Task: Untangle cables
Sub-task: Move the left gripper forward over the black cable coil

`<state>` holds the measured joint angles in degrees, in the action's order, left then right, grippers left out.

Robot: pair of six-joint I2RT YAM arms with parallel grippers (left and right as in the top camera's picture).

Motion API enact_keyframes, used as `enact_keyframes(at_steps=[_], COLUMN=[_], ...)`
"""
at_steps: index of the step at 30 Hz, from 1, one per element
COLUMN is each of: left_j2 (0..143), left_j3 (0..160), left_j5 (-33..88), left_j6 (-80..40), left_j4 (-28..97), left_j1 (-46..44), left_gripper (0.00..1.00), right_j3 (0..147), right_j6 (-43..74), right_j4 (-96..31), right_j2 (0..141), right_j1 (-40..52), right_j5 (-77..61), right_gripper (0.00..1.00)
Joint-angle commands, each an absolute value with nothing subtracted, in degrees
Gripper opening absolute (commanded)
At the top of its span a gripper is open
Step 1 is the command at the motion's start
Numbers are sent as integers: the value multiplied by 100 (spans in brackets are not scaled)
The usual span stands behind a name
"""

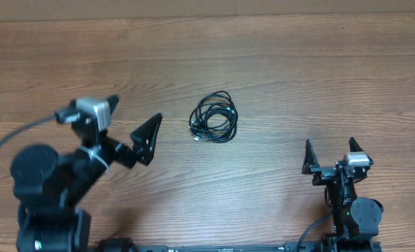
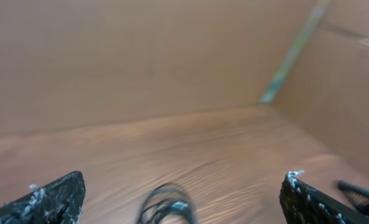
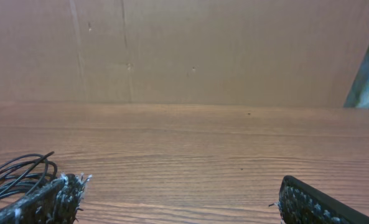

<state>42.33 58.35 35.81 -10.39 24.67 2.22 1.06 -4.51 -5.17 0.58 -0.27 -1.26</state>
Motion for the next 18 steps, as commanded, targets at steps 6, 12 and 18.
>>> enact_keyframes(at_steps=[6,12,18], left_j2=[5662,6687,7708], left_j3=[7771,9161,9568], left_j5=[4473,2123,-34], left_j6=[-1776,-1566,-2064], left_j4=[3245,5566,6646], left_j1=[-180,-1533,-2609], left_gripper=[100,100,100], right_j3=[47,47,47], right_j6=[-434,-434,-434], right_j4=[-482,-482,-482], right_j2=[16,16,16], right_j1=[-1,-1,-1], right_j5=[-115,-115,-115], right_gripper=[100,100,100])
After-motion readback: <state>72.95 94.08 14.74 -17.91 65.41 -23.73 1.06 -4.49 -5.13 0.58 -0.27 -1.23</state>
